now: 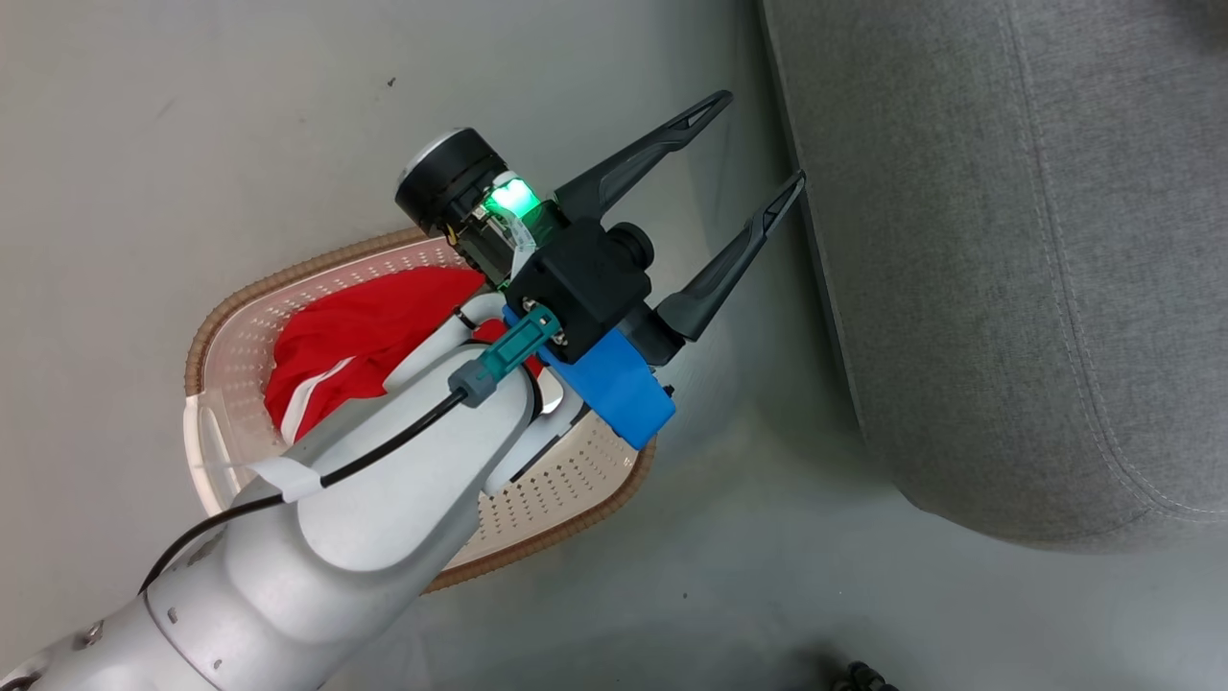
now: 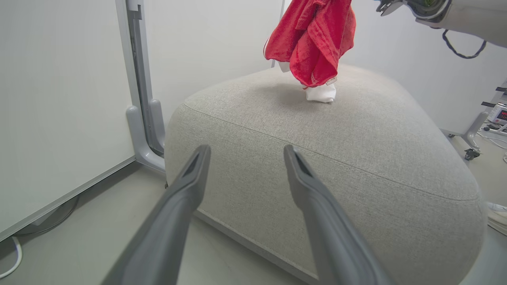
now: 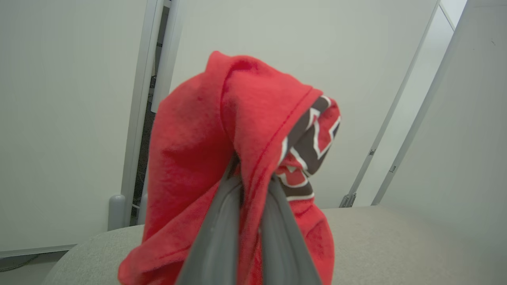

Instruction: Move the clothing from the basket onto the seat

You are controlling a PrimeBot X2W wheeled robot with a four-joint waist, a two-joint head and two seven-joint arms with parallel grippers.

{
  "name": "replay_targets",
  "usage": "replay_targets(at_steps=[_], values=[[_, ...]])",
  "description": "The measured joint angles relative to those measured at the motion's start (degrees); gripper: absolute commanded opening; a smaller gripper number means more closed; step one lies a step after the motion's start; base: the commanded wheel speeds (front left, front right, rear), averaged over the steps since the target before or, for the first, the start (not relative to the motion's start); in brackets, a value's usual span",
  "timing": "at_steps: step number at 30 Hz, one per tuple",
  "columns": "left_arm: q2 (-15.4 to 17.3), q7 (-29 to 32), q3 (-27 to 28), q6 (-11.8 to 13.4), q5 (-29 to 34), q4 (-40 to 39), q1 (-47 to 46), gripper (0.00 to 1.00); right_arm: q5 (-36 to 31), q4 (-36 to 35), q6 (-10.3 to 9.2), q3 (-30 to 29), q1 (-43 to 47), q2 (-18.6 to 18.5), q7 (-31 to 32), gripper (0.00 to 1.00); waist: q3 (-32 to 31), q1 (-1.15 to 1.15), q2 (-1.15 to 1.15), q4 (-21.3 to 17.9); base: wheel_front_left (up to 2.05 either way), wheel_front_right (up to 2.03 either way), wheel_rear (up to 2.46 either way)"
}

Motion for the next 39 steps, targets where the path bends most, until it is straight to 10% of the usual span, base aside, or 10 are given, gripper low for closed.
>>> replay_targets(at_steps=[17, 18, 19, 20, 39], values=[[-0.21, -0.80, -0.65, 0.21, -0.19, 0.37, -0.60, 1.00, 3.16, 19.61, 0.00, 3.66, 3.91, 2.99, -0.02, 0.00, 0.29, -0.01, 0.00, 1.94, 0.00, 0.00, 0.00], [-0.21, -0.91, -0.69, 0.22, -0.27, 0.48, -0.58, 1.00, 3.30, 19.74, 0.00, 3.81, 3.92, 3.07, -0.01, 0.34, 0.17, -0.01, 0.00, 1.95, 0.00, 0.00, 0.00], [-0.22, -1.02, -0.73, 0.24, -0.40, 0.68, -0.53, 1.00, 3.26, 19.54, 0.00, 4.05, 3.95, 3.10, -0.02, 0.96, -0.04, -0.01, 0.00, 1.96, 0.00, 0.00, 0.00], [-0.23, -1.08, -0.74, 0.31, -0.48, 0.85, -0.46, 1.00, 3.14, 19.23, -0.01, 4.36, 4.07, 3.12, -0.01, 1.00, -0.31, -0.01, 0.00, 1.97, 0.00, 0.00, 0.00], [-1.69, -3.80, 4.07, 1.33, -3.10, 3.47, 8.57, 1.00, -0.86, -2.60, 0.00, 3.23, 27.19, 9.91, -0.01, 1.00, -13.73, -0.02, 0.00, 2.76, 0.00, 0.00, 0.00]])
